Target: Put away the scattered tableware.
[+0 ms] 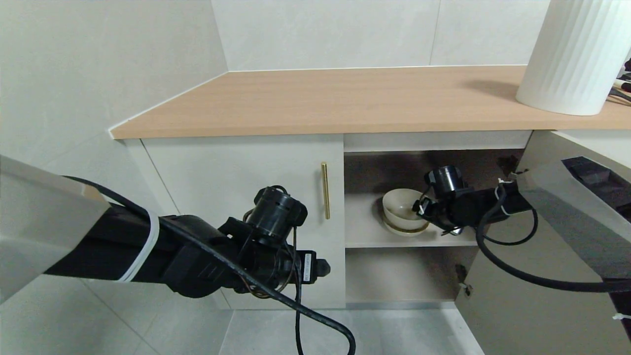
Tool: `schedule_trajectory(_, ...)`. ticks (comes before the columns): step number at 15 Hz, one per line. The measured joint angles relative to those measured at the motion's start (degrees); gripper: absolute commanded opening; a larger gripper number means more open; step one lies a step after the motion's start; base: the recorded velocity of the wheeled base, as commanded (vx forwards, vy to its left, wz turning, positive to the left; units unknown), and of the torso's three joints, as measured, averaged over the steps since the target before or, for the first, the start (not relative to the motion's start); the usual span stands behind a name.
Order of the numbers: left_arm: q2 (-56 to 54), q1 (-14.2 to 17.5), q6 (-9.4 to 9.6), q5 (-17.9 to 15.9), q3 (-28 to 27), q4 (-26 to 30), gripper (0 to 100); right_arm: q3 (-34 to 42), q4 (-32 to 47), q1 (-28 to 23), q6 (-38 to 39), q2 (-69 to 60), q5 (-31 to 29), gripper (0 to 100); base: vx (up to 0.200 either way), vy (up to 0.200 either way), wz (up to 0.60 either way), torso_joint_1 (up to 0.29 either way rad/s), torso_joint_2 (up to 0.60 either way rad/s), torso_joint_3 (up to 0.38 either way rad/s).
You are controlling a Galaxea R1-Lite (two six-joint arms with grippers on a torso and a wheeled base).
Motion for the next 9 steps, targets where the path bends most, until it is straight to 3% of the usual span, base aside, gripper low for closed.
schedule_trajectory(5, -3.85, 3.02, 0.11, -0.09, 0.16, 0.93, 100, 8.92, 1.58, 3.12, -3.27, -9.79, 2.51, 100, 0.000, 0.000, 0.00, 0.000, 0.00, 0.000)
schedule_trajectory(9, -10.17, 5.73, 3.96, -0.13, 1.46, 2.61, 100, 15.38, 12.09, 8.25, -5.95, -24.20, 7.85, 100, 0.000, 0.000, 0.00, 0.000, 0.00, 0.000)
